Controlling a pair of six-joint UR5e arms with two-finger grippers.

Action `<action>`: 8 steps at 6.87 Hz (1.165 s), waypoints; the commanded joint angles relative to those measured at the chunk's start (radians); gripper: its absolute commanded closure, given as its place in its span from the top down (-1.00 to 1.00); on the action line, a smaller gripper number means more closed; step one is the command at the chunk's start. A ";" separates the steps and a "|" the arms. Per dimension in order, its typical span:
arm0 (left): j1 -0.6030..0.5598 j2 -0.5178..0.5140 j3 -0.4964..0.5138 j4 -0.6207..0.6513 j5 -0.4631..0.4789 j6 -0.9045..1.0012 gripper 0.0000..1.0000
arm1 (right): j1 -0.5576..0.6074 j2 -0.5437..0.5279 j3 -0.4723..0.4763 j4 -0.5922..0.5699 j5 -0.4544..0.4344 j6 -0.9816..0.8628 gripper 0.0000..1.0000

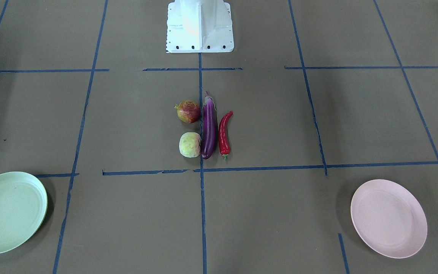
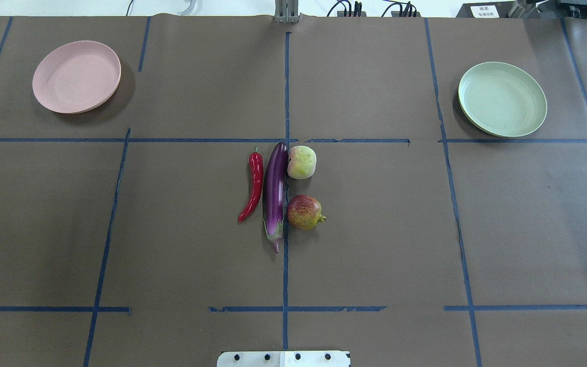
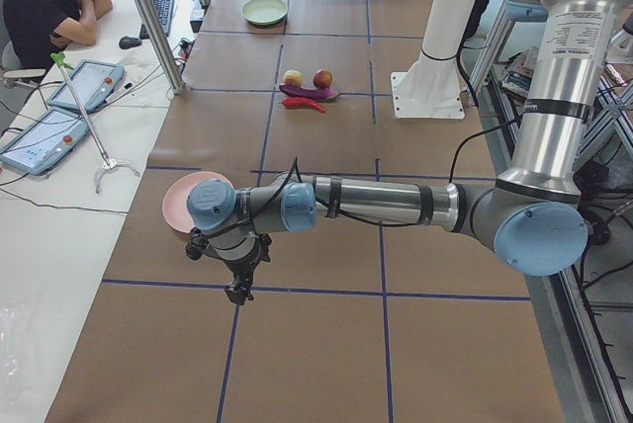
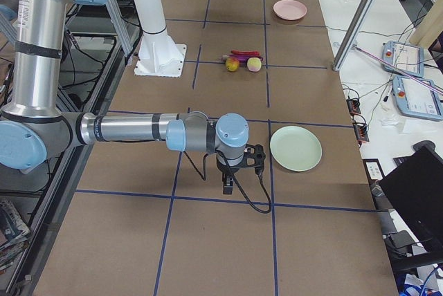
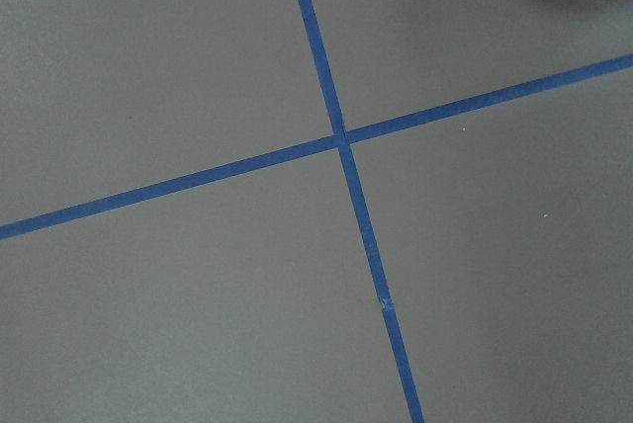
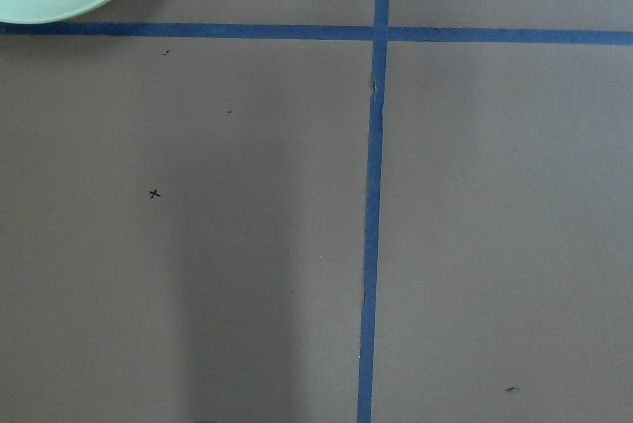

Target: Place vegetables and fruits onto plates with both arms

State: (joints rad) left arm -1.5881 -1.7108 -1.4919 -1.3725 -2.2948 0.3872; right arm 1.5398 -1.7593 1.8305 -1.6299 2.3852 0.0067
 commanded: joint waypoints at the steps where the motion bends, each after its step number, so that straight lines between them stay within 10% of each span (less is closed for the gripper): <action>1: 0.008 -0.004 -0.011 -0.011 0.038 0.015 1.00 | 0.000 -0.018 0.012 0.002 0.000 -0.002 1.00; 8: 0.017 0.005 -0.022 -0.016 0.023 0.010 1.00 | -0.004 -0.019 0.013 0.129 0.011 0.009 1.00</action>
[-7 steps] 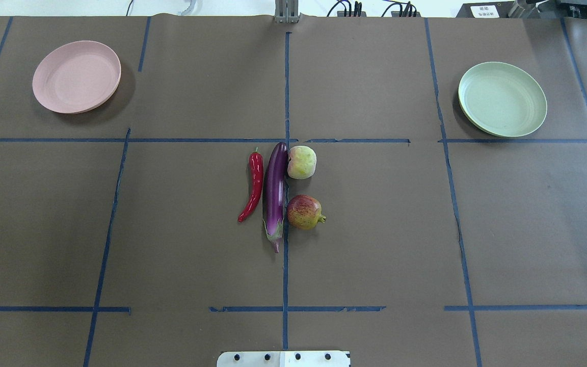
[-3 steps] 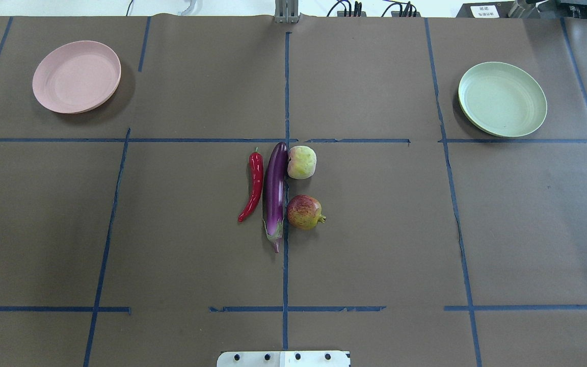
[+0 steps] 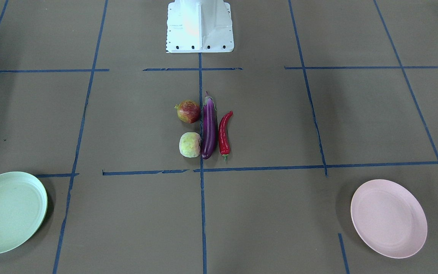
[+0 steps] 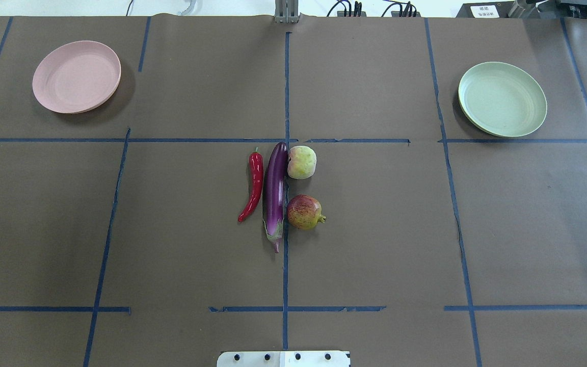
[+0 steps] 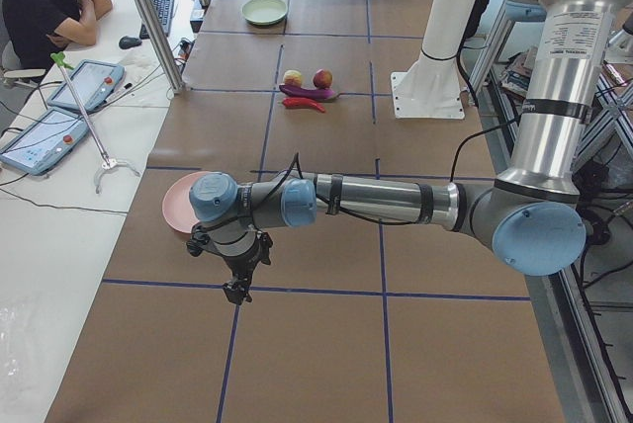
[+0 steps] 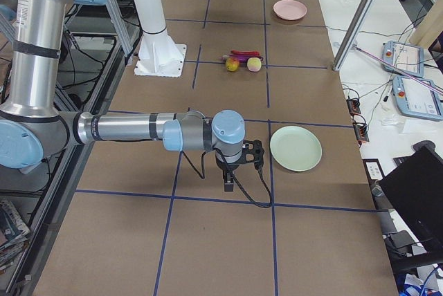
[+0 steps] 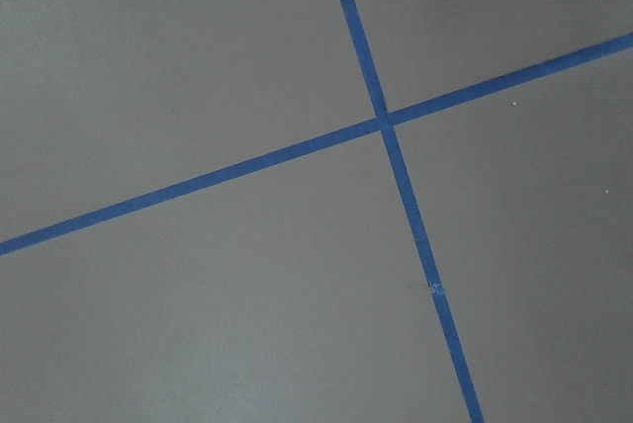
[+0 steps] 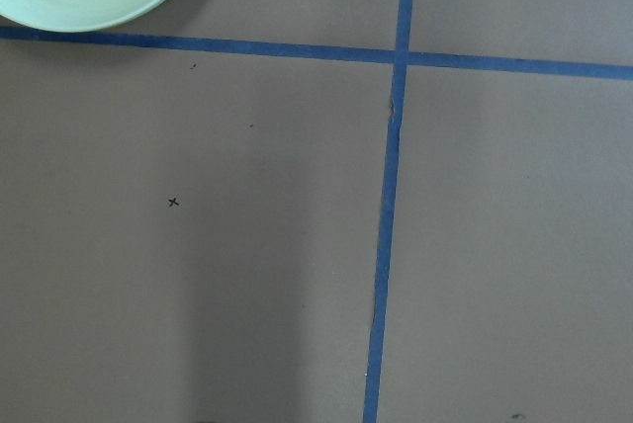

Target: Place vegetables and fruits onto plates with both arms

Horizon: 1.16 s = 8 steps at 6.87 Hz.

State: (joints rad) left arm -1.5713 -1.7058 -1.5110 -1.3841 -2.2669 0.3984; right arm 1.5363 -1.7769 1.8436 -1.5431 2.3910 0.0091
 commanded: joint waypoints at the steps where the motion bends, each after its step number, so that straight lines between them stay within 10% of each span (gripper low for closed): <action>1: 0.001 0.000 0.003 -0.006 -0.005 0.005 1.00 | -0.001 -0.001 -0.001 0.044 -0.001 0.015 1.00; 5: 0.016 0.067 -0.005 -0.213 -0.074 -0.001 1.00 | -0.150 0.004 0.032 0.111 0.028 0.250 1.00; 8: 0.023 0.067 -0.009 -0.236 -0.074 -0.090 1.00 | -0.431 0.144 0.078 0.441 0.021 0.975 1.00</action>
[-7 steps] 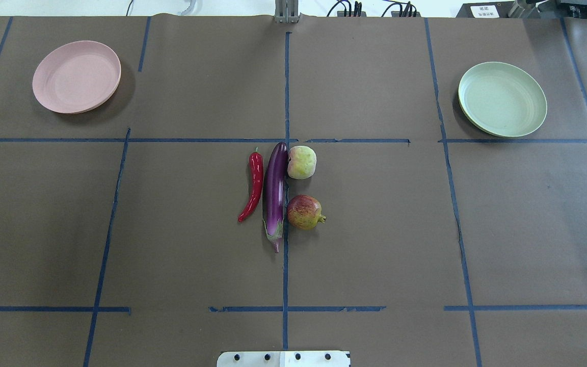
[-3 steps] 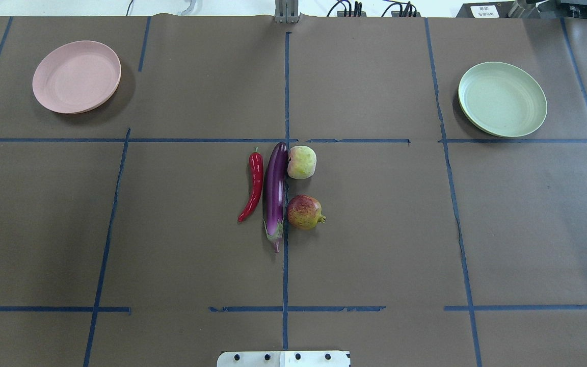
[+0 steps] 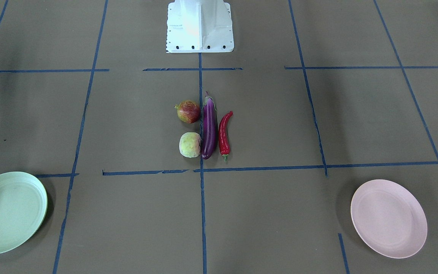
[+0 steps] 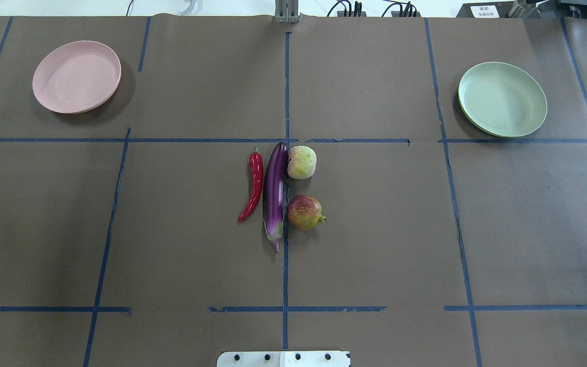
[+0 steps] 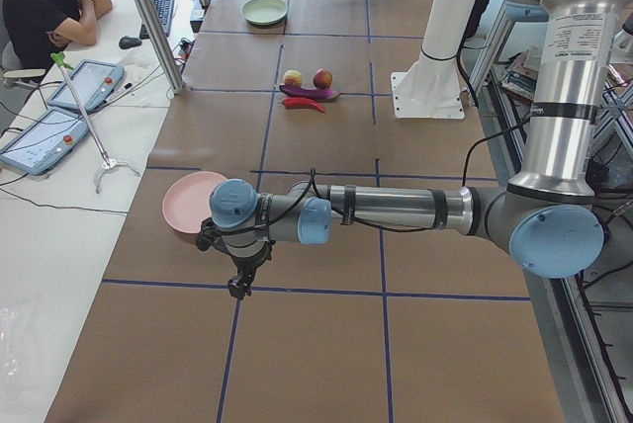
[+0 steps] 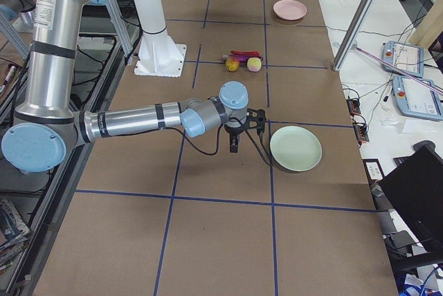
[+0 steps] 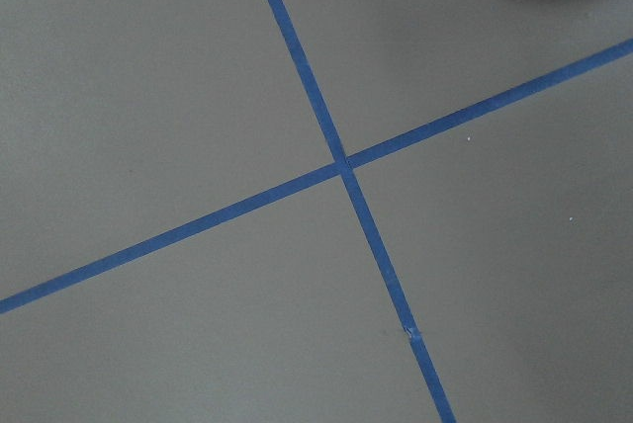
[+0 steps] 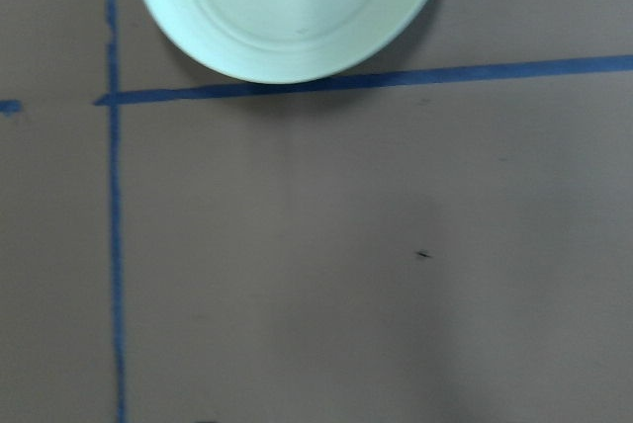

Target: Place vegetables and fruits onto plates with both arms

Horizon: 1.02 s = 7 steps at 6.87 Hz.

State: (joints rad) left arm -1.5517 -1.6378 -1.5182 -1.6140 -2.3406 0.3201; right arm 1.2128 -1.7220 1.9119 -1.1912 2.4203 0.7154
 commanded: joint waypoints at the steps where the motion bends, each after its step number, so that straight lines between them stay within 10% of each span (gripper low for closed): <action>1: 0.010 0.000 -0.002 -0.007 0.000 -0.010 1.00 | -0.195 0.187 0.009 0.090 -0.051 0.438 1.00; 3: 0.016 -0.002 -0.003 -0.021 -0.002 -0.010 1.00 | -0.487 0.406 -0.011 0.065 -0.302 0.807 1.00; 7: 0.016 -0.002 -0.007 -0.027 -0.002 -0.012 1.00 | -0.653 0.821 -0.236 -0.272 -0.438 0.894 1.00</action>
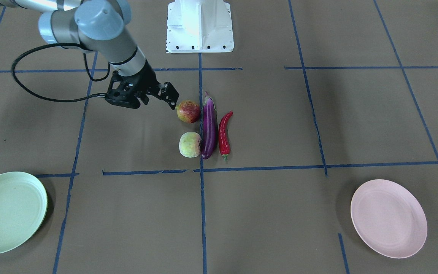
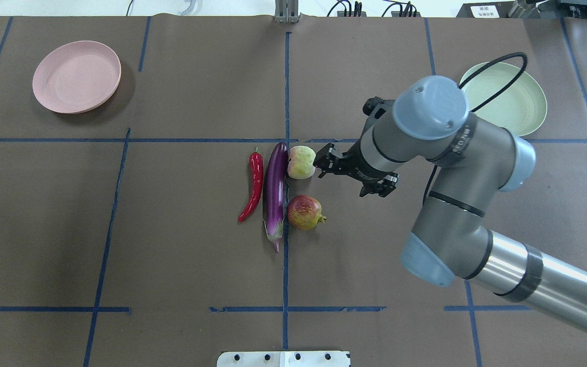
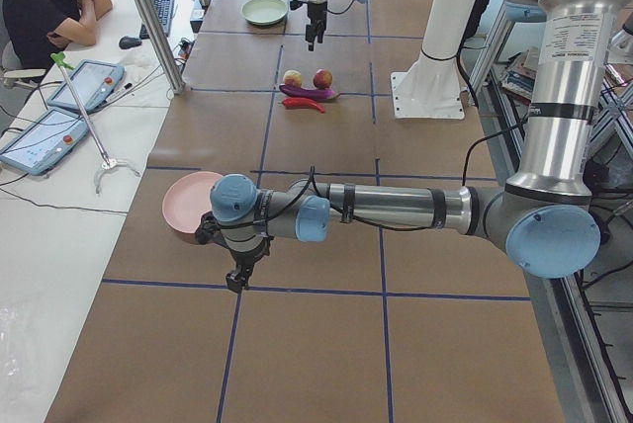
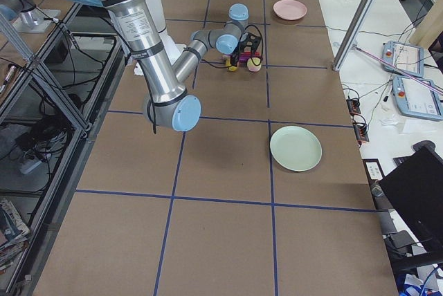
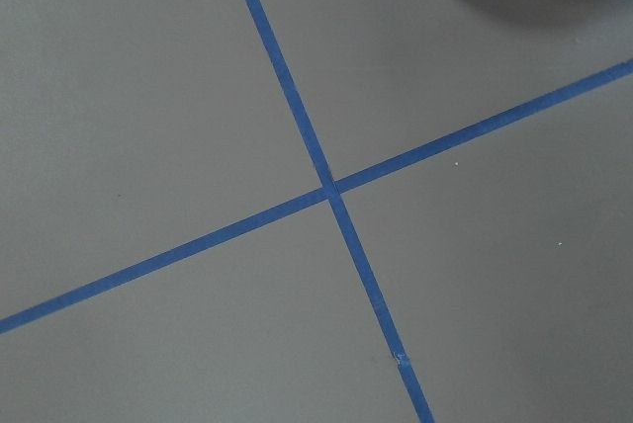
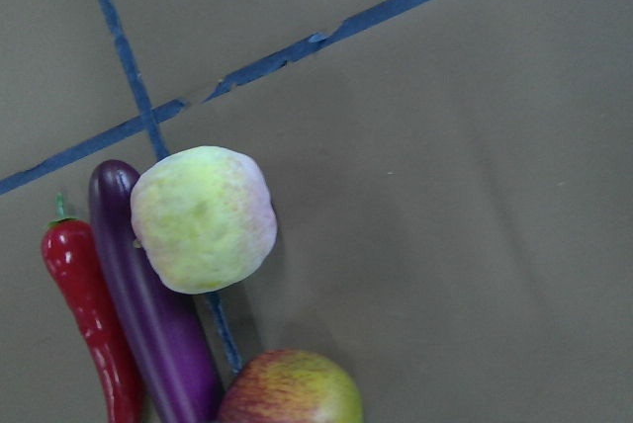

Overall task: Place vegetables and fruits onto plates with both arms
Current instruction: 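Move the right gripper down over the red pomegranate and grasp it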

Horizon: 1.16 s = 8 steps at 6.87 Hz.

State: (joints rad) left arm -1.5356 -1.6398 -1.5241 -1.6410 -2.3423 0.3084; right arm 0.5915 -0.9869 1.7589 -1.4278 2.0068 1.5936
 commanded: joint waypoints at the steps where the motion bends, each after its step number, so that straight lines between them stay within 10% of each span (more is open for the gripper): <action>1: 0.000 0.002 -0.004 0.000 0.000 0.000 1.00 | -0.041 0.115 -0.137 -0.037 -0.026 0.017 1.00; 8: 0.000 0.002 -0.002 0.000 -0.029 -0.002 1.00 | -0.116 0.188 -0.233 -0.149 -0.114 0.014 1.00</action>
State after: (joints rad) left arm -1.5355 -1.6383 -1.5274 -1.6414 -2.3720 0.3068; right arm 0.4766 -0.8032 1.5381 -1.5773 1.8969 1.6072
